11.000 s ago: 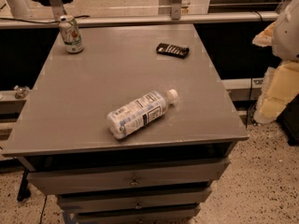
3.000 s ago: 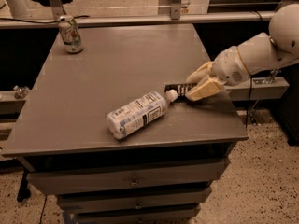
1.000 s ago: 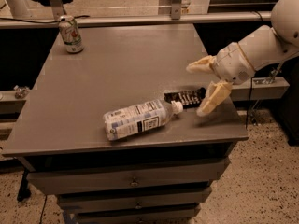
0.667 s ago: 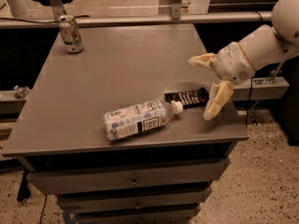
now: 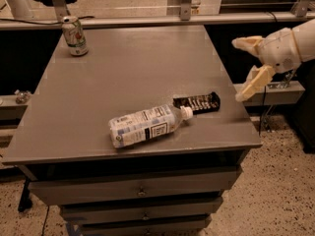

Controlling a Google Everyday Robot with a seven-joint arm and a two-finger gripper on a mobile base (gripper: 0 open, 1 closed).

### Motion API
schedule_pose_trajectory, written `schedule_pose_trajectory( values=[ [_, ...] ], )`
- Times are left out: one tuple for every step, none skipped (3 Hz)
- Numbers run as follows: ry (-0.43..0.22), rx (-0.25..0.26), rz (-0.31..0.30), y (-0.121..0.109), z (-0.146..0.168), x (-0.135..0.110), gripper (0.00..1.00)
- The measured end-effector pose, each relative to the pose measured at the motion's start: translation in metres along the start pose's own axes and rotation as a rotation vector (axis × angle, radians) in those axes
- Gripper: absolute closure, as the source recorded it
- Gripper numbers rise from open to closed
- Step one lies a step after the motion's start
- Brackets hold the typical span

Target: Move rxbar chocolate near blue plastic bottle

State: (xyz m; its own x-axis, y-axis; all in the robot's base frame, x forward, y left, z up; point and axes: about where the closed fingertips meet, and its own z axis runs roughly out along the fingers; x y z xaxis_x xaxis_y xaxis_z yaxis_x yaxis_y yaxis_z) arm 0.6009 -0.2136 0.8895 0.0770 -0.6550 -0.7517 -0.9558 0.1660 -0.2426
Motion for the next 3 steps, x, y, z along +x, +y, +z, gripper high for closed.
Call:
schedule_pose_trajectory(
  values=[
    [-0.055, 0.16, 0.015, -0.042, -0.043, -0.004, 0.0],
    [-0.137, 0.316, 0.024, -0.067, -0.077, -0.031, 0.0],
    [-0.242, 0.378, 0.034, -0.079, -0.071, -0.063, 0.0]
  ],
)
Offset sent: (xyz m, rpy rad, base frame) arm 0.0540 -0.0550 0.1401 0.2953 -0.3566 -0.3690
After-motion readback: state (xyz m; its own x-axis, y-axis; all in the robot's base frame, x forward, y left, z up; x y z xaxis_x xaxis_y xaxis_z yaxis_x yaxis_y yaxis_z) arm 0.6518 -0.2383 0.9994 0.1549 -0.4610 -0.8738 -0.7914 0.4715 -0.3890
